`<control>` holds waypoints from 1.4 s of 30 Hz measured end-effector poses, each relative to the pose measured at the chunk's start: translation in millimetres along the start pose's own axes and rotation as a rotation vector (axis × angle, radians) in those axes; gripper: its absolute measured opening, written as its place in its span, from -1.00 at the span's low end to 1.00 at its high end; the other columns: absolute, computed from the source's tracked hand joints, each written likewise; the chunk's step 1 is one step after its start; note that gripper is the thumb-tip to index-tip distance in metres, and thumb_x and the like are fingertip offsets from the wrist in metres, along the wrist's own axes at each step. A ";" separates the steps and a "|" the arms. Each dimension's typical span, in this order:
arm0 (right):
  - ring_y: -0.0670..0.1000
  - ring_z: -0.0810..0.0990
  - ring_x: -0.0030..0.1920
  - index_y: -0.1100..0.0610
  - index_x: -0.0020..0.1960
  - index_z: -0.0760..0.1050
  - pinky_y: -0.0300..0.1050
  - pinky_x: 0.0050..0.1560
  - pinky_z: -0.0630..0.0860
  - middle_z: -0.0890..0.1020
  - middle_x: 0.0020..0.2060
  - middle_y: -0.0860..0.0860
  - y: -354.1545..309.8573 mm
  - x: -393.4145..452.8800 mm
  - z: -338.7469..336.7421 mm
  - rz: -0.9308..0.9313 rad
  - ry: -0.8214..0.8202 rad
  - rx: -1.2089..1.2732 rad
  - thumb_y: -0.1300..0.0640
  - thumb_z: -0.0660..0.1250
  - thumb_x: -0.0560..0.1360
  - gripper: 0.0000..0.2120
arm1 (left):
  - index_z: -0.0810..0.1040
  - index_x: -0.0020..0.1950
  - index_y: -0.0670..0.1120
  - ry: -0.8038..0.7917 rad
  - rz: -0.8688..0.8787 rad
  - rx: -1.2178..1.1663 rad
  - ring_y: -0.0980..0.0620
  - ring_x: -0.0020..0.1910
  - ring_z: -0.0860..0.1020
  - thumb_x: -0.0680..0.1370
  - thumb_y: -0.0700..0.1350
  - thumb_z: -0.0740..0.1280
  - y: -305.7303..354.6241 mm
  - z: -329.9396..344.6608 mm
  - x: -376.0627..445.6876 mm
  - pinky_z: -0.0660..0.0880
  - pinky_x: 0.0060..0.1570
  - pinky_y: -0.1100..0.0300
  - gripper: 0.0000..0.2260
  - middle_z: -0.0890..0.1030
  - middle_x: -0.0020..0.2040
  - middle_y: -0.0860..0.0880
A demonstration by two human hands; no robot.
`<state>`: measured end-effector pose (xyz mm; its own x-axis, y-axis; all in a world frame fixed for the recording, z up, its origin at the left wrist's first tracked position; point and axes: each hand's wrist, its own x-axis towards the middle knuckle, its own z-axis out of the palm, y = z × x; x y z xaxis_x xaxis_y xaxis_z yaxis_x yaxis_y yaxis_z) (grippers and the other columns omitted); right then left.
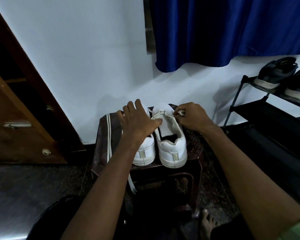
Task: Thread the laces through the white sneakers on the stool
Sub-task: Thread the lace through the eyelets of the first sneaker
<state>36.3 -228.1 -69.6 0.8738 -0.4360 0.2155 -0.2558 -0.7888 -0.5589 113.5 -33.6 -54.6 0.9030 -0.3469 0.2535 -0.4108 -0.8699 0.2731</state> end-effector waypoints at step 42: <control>-0.09 0.21 -0.51 0.11 -0.29 0.32 -0.25 -0.56 0.23 0.23 -0.45 -0.05 -31.7 2.5 -43.1 0.284 -0.002 2.171 -0.02 0.12 0.72 -0.57 | 0.62 0.10 -0.01 -0.232 0.428 -0.713 0.10 -0.22 0.70 0.59 0.21 0.40 71.4 -18.3 -32.5 0.64 -0.05 -0.06 -0.70 0.71 -0.20 0.05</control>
<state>28.8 -222.8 -16.9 0.9082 -0.4184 -0.0122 0.3889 0.8542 -0.3452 52.5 -78.0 -26.3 0.6235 -0.7248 0.2931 -0.6322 -0.2468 0.7345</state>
